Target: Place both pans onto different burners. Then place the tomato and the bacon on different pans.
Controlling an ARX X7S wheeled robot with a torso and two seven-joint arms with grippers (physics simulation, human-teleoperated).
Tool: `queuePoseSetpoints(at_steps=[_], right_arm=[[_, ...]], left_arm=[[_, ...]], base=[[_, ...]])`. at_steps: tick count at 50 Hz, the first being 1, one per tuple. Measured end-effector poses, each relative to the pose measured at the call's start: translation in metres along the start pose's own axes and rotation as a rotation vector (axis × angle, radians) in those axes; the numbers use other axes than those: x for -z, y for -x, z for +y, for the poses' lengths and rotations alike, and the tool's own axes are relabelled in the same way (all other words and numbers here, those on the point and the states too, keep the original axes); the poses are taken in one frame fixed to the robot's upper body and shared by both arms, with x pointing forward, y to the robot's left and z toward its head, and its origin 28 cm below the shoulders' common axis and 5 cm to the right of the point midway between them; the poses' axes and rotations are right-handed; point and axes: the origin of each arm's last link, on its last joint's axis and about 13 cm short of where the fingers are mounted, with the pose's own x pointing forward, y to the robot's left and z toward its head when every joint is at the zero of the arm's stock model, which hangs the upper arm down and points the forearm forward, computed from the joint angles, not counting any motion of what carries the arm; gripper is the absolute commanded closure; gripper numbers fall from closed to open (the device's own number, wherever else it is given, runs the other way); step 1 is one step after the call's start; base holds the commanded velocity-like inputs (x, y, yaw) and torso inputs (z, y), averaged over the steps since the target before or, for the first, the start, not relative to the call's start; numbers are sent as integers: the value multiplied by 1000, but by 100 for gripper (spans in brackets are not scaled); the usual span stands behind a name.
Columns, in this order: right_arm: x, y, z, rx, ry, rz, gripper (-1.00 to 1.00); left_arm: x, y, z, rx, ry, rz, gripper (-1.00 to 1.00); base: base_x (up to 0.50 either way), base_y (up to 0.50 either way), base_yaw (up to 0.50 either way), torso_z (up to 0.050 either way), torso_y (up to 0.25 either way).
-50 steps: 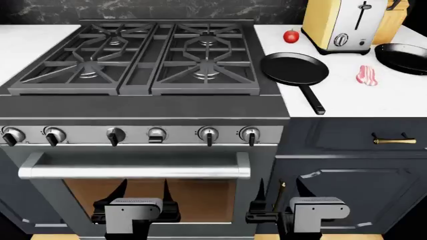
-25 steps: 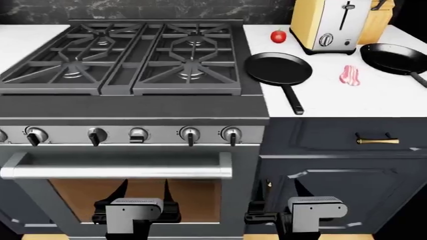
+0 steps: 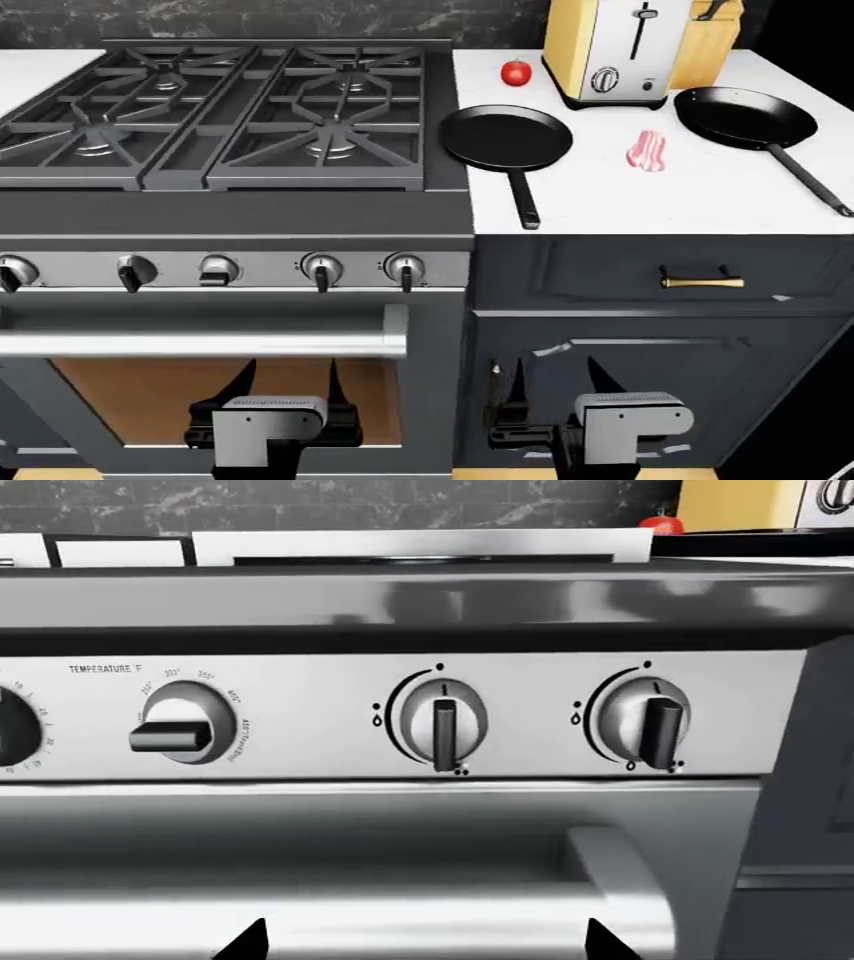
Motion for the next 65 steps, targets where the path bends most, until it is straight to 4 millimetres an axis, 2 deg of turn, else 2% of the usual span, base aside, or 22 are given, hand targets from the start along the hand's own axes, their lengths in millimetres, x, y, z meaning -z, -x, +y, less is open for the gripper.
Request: queuePoseSetpoints(at_steps=[65], right_arm=[[1, 0, 0, 3, -2, 10, -100]], left_arm=[[0, 1, -1, 6, -6, 4, -100]], base=[[0, -247, 0, 0, 0]])
